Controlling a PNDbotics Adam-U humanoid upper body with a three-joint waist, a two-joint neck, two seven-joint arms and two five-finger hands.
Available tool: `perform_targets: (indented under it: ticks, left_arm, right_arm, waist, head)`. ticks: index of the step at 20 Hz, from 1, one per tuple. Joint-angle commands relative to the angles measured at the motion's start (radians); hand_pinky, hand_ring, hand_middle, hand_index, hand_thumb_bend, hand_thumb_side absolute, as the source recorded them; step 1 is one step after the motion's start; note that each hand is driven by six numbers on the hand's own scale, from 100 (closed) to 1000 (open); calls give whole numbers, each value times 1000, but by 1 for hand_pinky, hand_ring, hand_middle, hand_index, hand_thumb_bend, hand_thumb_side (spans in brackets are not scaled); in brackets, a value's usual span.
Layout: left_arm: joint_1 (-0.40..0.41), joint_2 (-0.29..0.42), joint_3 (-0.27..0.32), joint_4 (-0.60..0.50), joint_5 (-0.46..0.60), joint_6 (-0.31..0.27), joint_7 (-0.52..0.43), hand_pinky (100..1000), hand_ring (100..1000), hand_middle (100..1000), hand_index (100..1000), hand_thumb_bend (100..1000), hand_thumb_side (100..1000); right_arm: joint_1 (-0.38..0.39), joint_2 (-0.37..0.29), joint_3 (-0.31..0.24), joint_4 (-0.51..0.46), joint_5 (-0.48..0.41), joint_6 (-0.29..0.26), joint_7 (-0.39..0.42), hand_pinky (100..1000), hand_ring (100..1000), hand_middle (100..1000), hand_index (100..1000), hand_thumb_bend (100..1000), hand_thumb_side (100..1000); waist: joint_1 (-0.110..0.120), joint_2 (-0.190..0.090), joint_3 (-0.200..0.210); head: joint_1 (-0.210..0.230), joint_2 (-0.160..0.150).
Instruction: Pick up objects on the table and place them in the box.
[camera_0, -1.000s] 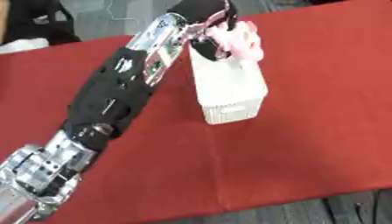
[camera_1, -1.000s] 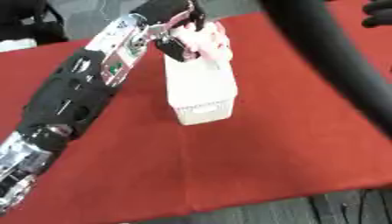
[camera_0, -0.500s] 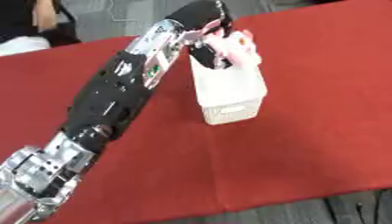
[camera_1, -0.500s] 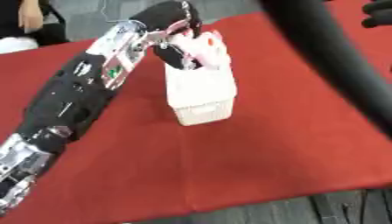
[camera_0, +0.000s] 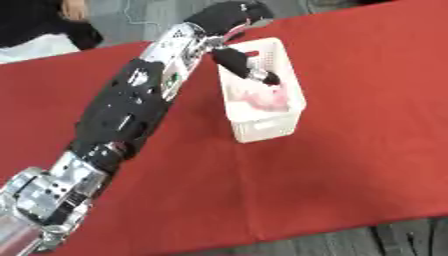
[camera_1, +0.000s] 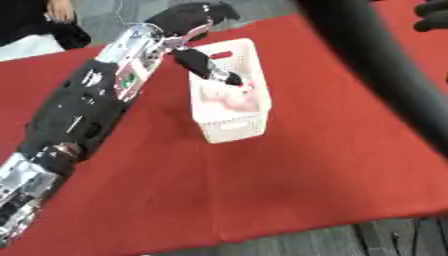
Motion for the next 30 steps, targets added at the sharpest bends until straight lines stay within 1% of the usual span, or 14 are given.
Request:
perform_targets:
  ticks: [1,2,3,4,6,7,11,14,15,16,19,25,26,30]
  left_arm:
    - [-21,26,18,-11,-11,3,15,828,920,933,980,857,883]
    - [-21,28,25,-19,-9,6,25,803,905,925,971,772,882]
    - [-20,29,31,-29,-1,11,41,732,867,912,956,489,944]
    - [-16,32,46,-58,39,17,87,704,847,903,956,341,968]
    - [8,50,51,-120,180,28,186,647,820,904,955,152,1000]
    - [24,65,42,-154,275,33,227,635,816,905,953,118,1000]
    - [129,159,2,-376,693,36,348,615,809,904,941,100,1000]
    - [235,199,23,-568,850,33,400,623,793,890,936,100,1000]
    - [272,202,39,-626,864,35,411,628,796,889,935,100,1000]
    - [302,196,54,-681,858,39,420,639,800,890,936,100,1000]
    - [380,151,99,-793,823,26,449,652,807,888,932,100,1000]
    - [475,15,168,-856,771,-8,549,674,830,907,932,124,1000]
    - [483,-3,172,-865,770,-12,555,678,837,914,932,160,1000]
    - [500,-58,186,-885,772,-26,561,674,831,913,933,184,1000]
  right_arm:
    - [-11,-8,-8,-14,0,1,-1,605,692,791,714,100,803]
    - [-10,-7,-8,-14,-1,1,-1,605,692,791,714,100,803]
    - [-10,-7,-8,-14,-1,1,-2,606,694,791,713,100,803]
    - [-10,-7,-9,-14,-1,2,-3,606,695,791,714,100,804]
    - [-11,-11,-10,-14,-1,2,-5,607,699,790,714,100,804]
    - [-12,-12,-10,-14,-1,1,-7,607,700,790,714,100,804]
    - [-12,-19,-13,-14,-7,7,-23,631,726,789,736,100,802]
    - [-6,-23,-18,-14,-10,8,-48,661,759,793,770,100,799]
    - [-5,-24,-19,-14,-10,7,-56,661,760,793,773,100,742]
    - [-5,-24,-19,-14,-10,5,-64,665,764,794,777,100,798]
    - [-4,-22,-21,-14,-11,2,-90,672,771,795,778,100,795]
    - [-4,-16,-27,-14,-2,-4,-144,699,795,825,794,100,794]
    - [-3,-14,-27,-14,1,-4,-148,699,795,825,794,100,793]
    - [-1,-6,-27,-14,11,-4,-158,697,792,825,792,100,791]
  waist:
    - [-10,-15,4]
    - [-11,-15,6]
    - [-11,-15,8]
    - [-13,-15,13]
    - [-13,-16,24]
    - [-13,-16,28]
    - [-9,-17,62]
    - [-10,-19,95]
    - [-11,-19,105]
    - [-13,-20,115]
    - [-19,-20,143]
    - [-33,-15,176]
    - [-34,-14,178]
    - [-41,-10,184]
  head:
    - [10,-7]
    - [10,-7]
    - [10,-7]
    - [9,-7]
    - [4,-7]
    - [2,-7]
    - [-13,-7]
    - [-8,-7]
    - [-1,-7]
    - [4,-7]
    - [6,-7]
    - [1,-7]
    - [0,-7]
    - [0,-7]
